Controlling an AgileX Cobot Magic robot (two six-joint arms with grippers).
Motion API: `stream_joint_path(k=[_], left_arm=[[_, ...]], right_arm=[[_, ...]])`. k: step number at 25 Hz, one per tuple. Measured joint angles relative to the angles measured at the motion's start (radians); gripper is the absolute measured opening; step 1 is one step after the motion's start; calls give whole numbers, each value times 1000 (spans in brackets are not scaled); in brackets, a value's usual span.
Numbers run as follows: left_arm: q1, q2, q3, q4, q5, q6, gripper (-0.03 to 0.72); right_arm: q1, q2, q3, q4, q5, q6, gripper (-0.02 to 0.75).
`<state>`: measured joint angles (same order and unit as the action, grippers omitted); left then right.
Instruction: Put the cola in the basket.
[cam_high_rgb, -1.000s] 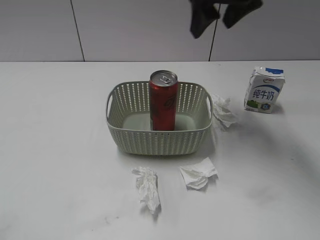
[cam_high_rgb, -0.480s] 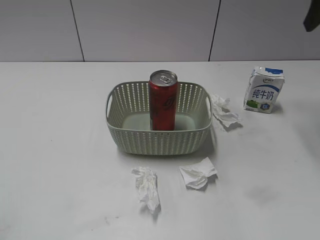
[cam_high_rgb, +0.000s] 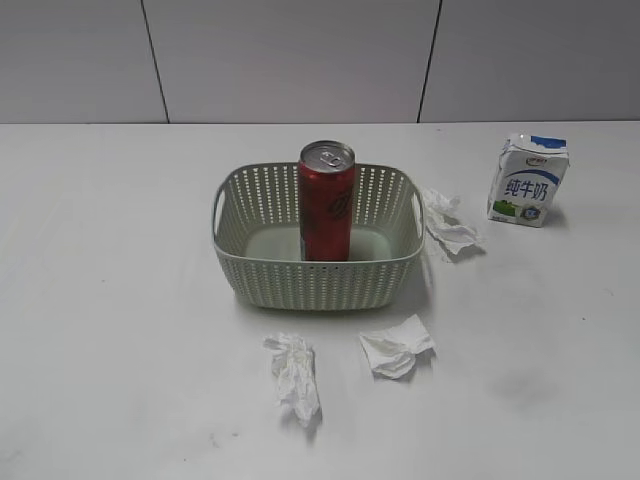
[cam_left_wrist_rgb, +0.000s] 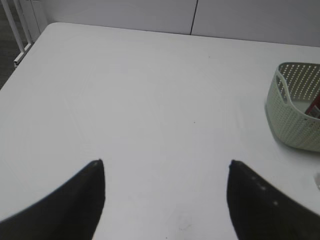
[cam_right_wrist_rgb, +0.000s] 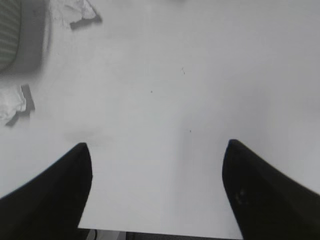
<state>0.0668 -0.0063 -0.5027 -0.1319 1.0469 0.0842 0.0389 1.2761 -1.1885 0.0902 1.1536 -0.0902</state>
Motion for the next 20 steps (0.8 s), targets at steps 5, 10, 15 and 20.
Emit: stream_joint_path(k=[5, 10, 15, 20], left_arm=[[0, 0, 0, 0, 0, 0, 573], [0, 0, 0, 0, 0, 0, 573], [0, 0, 0, 0, 0, 0, 573], [0, 0, 0, 0, 0, 0, 573]], right_arm=[[0, -213, 260, 0, -58, 1, 606], [0, -437, 492, 0, -145, 2, 596], [0, -655, 648, 0, -163, 2, 596], [0, -879, 733, 0, -163, 2, 594]])
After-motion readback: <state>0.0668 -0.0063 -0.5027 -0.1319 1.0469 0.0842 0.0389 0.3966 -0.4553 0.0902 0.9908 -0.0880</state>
